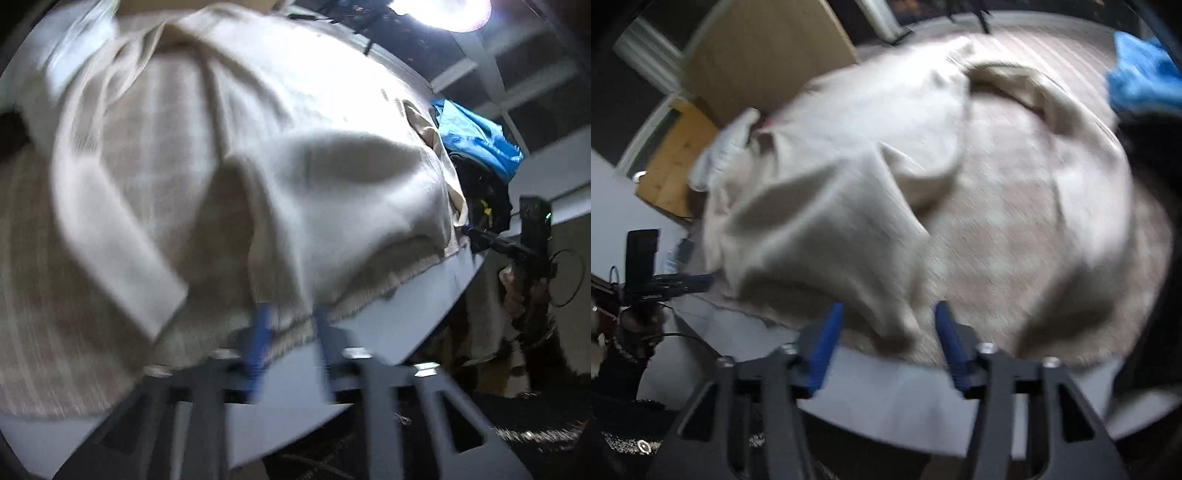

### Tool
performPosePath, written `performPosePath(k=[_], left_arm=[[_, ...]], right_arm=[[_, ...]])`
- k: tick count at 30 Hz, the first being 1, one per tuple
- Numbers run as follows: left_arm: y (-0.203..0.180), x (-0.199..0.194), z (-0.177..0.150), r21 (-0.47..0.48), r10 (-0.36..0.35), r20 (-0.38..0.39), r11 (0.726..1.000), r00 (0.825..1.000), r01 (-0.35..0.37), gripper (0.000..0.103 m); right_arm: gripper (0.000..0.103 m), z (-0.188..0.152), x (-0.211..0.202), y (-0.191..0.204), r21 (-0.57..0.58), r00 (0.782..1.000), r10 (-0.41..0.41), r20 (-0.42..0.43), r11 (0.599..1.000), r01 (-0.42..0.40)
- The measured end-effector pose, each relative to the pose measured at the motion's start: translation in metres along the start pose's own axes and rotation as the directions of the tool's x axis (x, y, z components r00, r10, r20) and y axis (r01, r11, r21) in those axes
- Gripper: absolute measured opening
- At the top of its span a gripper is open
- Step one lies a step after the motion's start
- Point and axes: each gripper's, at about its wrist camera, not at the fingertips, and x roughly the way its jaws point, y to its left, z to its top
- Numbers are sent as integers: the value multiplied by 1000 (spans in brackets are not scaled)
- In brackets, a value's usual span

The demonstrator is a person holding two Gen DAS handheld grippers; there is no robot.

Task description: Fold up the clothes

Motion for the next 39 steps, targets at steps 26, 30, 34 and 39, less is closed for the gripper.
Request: performPosePath(k=[26,30,34,39], left_arm=[[9,-23,-14,-18,43,-127,999,991,-45,7],[3,-15,5,-29,68,-61,997,996,-70,21],[-3,14,25,-44,99,-50,994,994,-101,24],[-16,39,31,-24,119,-49,992,992,-120,7]], right_arm=[[15,-36,-33,11,16,986,-1,-168,1000,4],[31,-10,-24,13,-31,996,-44,-72,999,42],[31,13,-5,23,-92,997,-72,-6,993,71],[31,31,43,64,-252,995,-96,-39,964,83]])
